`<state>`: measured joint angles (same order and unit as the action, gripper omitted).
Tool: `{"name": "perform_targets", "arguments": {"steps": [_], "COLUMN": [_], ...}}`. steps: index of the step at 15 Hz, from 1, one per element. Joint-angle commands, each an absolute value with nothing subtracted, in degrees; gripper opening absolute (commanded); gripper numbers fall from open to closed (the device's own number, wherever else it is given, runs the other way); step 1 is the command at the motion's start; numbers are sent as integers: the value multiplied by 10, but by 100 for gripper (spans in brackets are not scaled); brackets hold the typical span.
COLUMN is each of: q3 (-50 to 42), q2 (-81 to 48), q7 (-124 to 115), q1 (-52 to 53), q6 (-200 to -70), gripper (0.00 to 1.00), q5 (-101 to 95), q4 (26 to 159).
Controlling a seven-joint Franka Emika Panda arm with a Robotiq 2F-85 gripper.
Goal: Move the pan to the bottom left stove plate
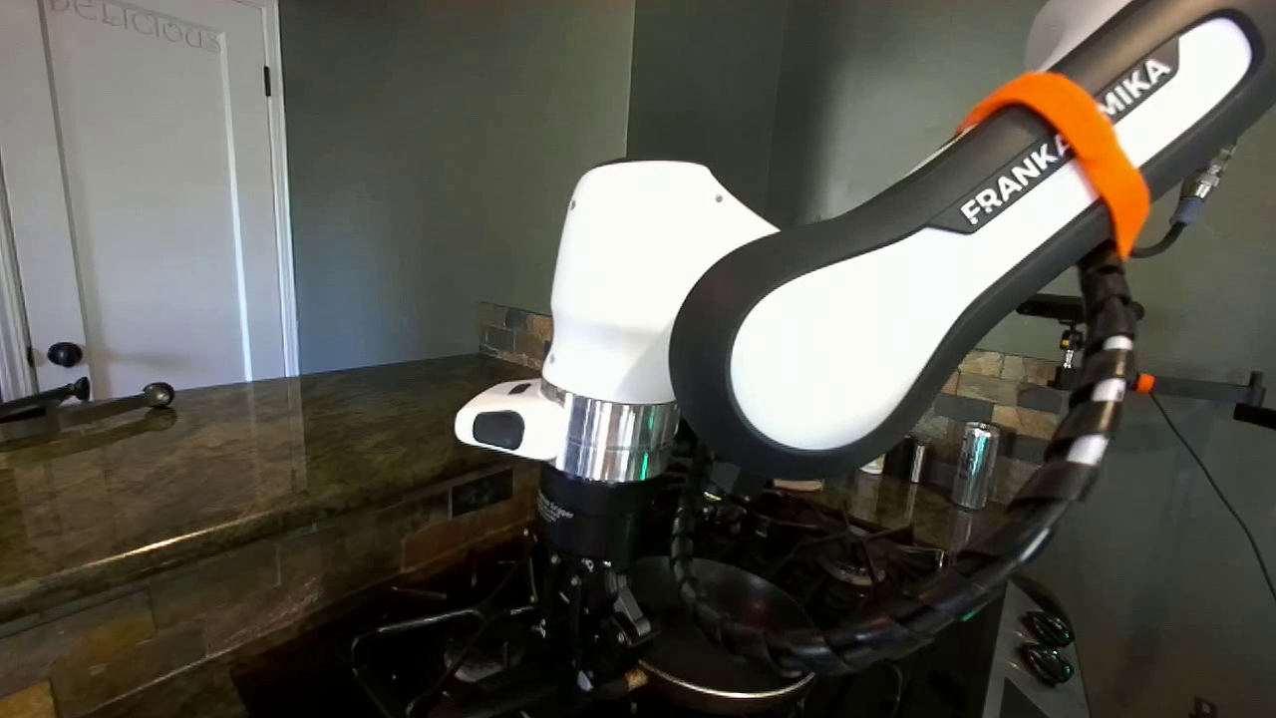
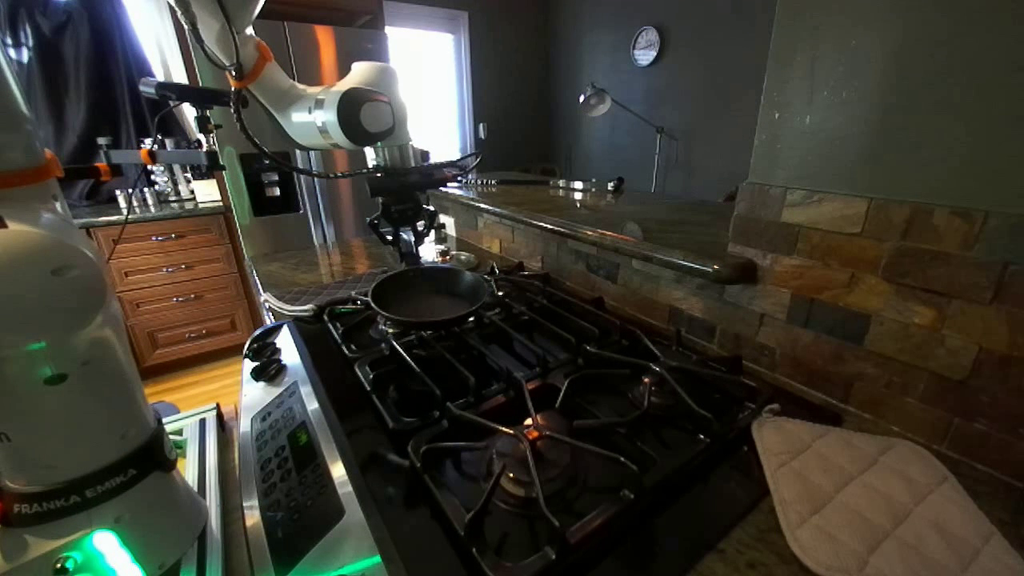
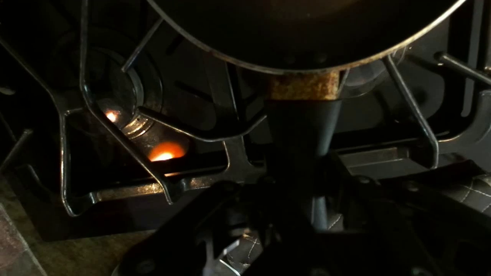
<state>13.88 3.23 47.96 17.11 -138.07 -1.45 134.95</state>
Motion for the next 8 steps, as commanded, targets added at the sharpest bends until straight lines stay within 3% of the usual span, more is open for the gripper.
{"name": "perform_targets", "arguments": {"steps": [1,8], "q3": [149,164], "q2": [30,16], "q7": [444,394], "q1": [173,178], "q6": [-1364,-1338], "gripper": [8,8], "q5": [-12,-26], "q4": [1343,1314]}}
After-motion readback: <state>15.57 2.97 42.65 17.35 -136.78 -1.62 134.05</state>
